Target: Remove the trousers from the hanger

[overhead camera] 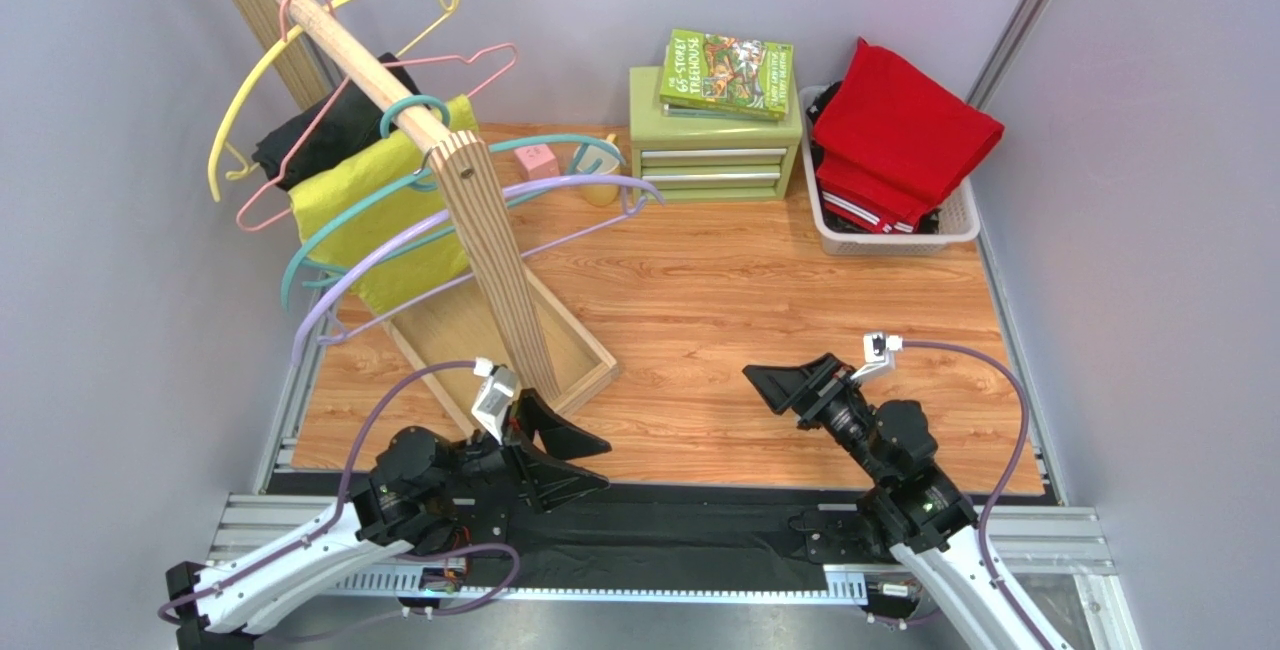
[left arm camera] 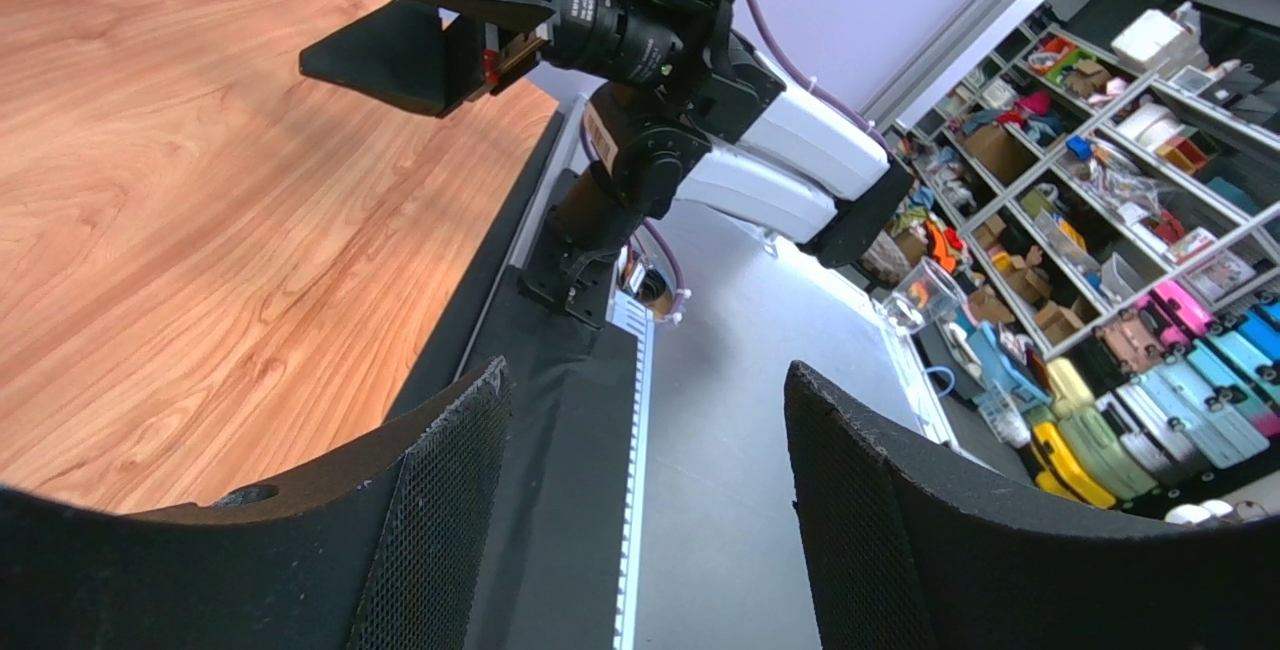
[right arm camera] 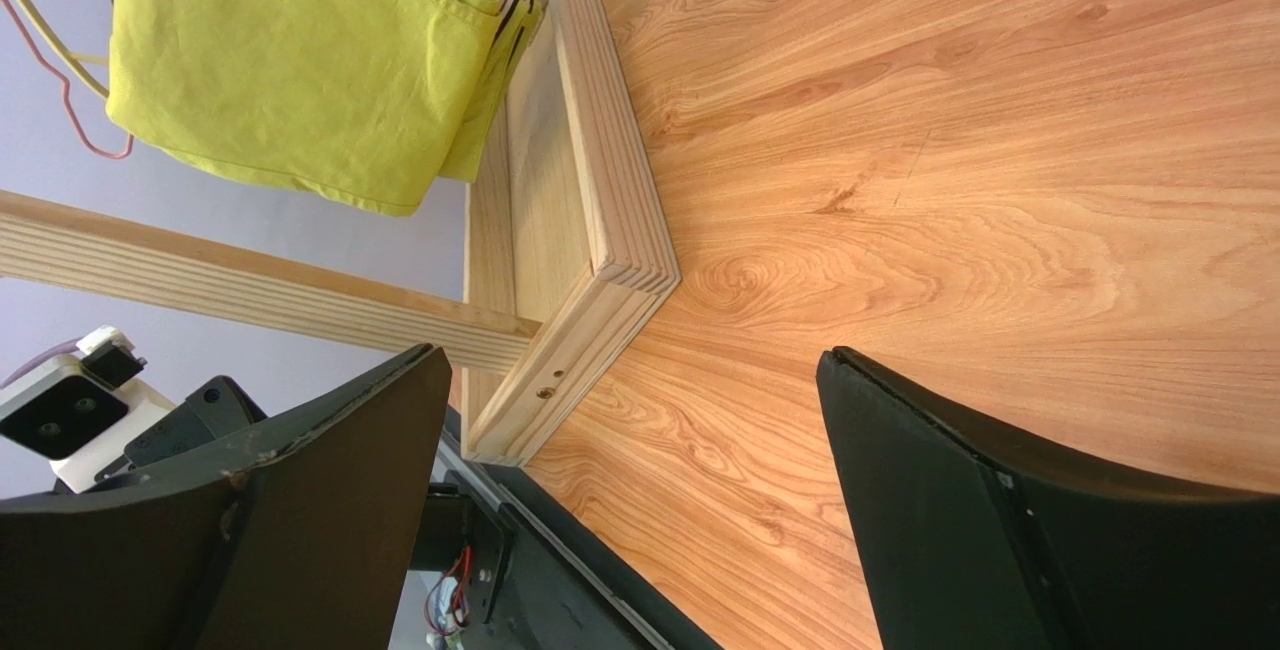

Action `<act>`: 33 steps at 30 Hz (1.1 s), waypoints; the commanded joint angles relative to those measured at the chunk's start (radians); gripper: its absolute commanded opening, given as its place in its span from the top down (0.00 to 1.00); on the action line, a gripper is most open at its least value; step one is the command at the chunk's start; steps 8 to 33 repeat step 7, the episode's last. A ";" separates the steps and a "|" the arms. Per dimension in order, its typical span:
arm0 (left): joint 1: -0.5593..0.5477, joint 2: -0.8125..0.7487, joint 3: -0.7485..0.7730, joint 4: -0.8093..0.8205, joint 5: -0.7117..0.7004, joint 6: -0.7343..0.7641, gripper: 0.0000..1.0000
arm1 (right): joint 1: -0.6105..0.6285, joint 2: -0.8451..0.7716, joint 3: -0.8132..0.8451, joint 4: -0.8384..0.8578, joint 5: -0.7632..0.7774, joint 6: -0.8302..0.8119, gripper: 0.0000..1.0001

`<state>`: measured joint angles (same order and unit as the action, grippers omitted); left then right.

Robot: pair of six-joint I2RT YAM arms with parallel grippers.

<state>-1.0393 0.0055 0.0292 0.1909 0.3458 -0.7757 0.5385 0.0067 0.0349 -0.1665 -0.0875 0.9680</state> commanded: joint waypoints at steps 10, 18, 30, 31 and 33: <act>-0.004 -0.073 -0.130 -0.021 -0.010 -0.022 0.27 | 0.008 -0.059 -0.116 -0.042 0.023 -0.017 0.00; -0.004 -0.073 -0.130 -0.021 -0.010 -0.022 0.27 | 0.008 -0.059 -0.116 -0.042 0.023 -0.017 0.00; -0.004 -0.073 -0.130 -0.021 -0.010 -0.022 0.27 | 0.008 -0.059 -0.116 -0.042 0.023 -0.017 0.00; -0.004 -0.073 -0.130 -0.021 -0.010 -0.022 0.27 | 0.008 -0.059 -0.116 -0.042 0.023 -0.017 0.00; -0.004 -0.073 -0.130 -0.021 -0.010 -0.022 0.27 | 0.008 -0.059 -0.116 -0.042 0.023 -0.017 0.00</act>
